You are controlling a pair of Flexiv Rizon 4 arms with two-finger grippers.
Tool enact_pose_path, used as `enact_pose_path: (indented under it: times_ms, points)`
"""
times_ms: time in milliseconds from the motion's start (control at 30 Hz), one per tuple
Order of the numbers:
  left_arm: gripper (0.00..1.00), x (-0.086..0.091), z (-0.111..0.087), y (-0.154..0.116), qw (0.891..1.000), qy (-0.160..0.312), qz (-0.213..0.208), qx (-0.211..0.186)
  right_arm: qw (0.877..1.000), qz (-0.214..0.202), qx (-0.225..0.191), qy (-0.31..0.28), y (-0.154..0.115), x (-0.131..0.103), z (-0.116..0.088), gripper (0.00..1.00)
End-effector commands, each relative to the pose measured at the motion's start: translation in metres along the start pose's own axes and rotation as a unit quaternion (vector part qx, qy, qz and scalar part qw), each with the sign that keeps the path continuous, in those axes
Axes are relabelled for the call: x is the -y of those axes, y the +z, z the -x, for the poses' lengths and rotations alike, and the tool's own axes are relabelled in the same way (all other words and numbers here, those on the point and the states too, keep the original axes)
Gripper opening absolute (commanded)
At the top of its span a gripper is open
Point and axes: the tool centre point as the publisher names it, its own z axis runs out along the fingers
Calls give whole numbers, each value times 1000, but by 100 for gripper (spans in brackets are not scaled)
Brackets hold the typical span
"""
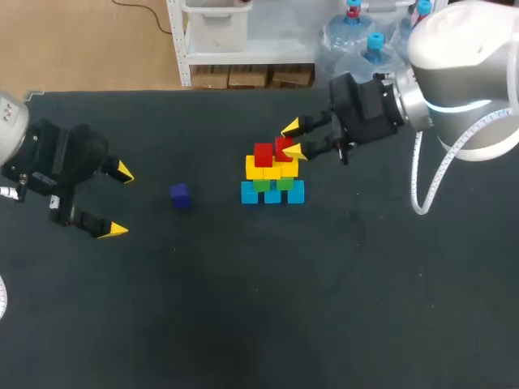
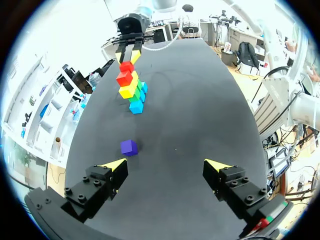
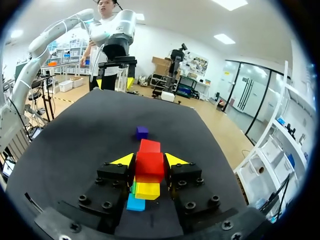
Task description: Place the blue cubes, place green cubes on the blue cubes, place the yellow cubes on the green cubes, then place the red cubes on the yellow cubes, and place purple cube on the red cubes.
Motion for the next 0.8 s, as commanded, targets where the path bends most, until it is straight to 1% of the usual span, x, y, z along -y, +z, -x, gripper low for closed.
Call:
enact_pose_path:
  times_ms: [33,800]
  points:
    - [100,0,-2,0,1000,2,1,5,1000,2,1,0,2,2,-1,0]
    - [100,0,-2,0,1000,2,1,5,1000,6,0,0,6,2,-2,0]
